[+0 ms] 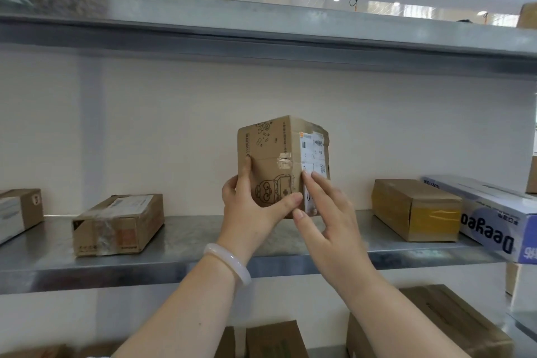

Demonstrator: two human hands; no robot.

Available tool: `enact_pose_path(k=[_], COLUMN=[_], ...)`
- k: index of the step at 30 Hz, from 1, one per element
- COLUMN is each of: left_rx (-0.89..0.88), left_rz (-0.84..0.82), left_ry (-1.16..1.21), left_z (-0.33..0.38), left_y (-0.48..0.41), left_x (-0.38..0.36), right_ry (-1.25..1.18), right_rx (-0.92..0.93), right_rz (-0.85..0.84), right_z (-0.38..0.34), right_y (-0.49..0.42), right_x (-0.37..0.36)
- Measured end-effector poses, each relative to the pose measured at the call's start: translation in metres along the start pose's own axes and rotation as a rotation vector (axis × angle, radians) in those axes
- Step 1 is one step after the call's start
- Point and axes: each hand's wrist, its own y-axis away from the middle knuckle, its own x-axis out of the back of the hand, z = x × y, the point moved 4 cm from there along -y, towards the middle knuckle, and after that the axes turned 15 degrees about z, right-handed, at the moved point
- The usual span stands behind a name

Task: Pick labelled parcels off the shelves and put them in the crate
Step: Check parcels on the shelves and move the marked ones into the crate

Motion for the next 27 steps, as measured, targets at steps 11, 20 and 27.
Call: enact_pose_path(k=[11, 20, 27], left_rx=[0.193, 0.000, 0.021], left_rz=[-0.137, -0.040, -0.111], left_ry=[0.404, 0.188, -0.067], left_z=[-0.017, -0.009, -0.011], left_y=[-0.010, -0.019, -0.035], left_x=[-0.006, 0.006, -0.002], right_ry=[-0.134, -0.103, 0.035], right_rx=[-0.197, -0.215, -0.237], right_rz=[0.042, -0.010, -0.052], right_z=[0.027, 0.029, 0.031], right_y=[-0.023, -0.034, -0.051], right_x=[0.004, -0.006, -0.022])
